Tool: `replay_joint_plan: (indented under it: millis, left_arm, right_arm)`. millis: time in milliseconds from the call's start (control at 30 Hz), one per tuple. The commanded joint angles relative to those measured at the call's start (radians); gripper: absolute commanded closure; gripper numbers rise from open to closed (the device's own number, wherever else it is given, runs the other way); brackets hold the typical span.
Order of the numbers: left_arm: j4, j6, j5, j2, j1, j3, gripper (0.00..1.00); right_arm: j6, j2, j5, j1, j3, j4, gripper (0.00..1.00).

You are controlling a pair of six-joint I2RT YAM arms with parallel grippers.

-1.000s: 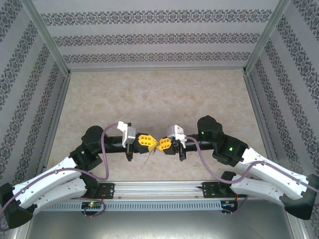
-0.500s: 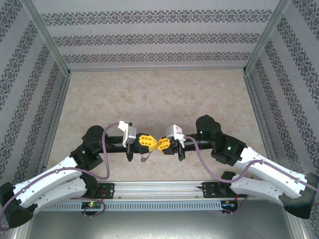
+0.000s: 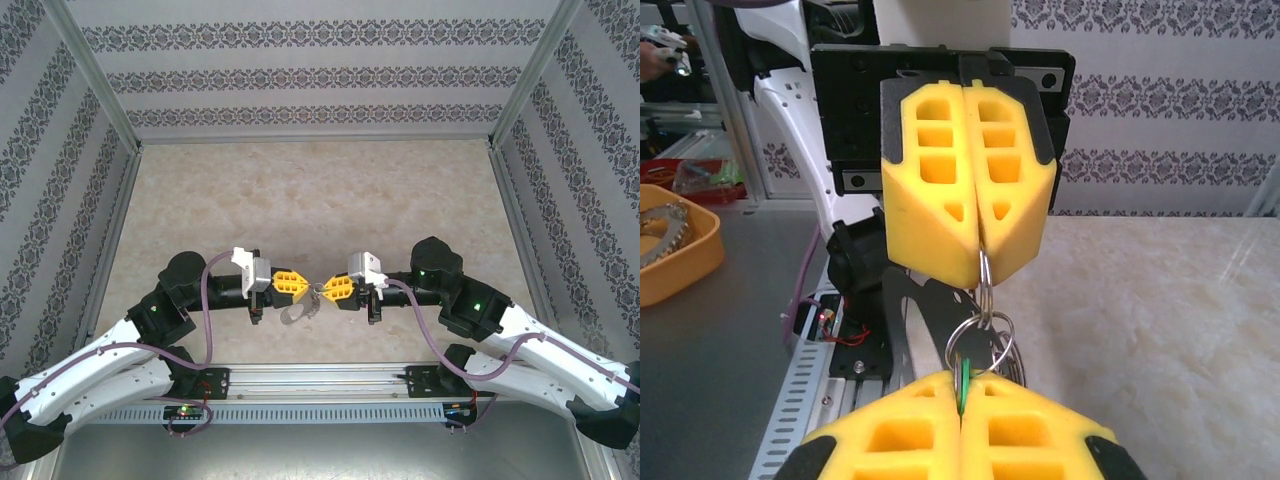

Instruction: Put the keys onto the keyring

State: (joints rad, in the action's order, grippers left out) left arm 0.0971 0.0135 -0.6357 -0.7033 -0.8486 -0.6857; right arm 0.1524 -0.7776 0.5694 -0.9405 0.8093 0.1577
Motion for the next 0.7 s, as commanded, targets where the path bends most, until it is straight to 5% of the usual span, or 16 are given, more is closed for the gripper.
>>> replay_joint_plan:
  millis: [0, 333, 500, 667]
  left_arm:
    - [-0.051, 0.059, 0.027, 0.0, 0.011, -0.045, 1.0]
    - [-0.113, 0.098, 0.056, -0.035, 0.011, -0.055, 1.0]
    - [-0.128, 0.085, 0.141, -0.028, 0.01, -0.045, 0.65]
    - [-0.167, 0.077, 0.293, -0.019, 0.011, -0.043, 0.55]
  right_arm:
    - [-0.005, 0.01, -0.024, -0.007, -0.003, 0.012, 1.0]
    - [0.001, -0.029, -0.049, 0.003, 0.022, 0.007, 1.0]
    - [-0.005, -0.059, -0.082, 0.011, 0.036, 0.024, 1.0]
    - [-0.01, -0.088, -0.109, 0.021, 0.048, 0.038, 1.0]
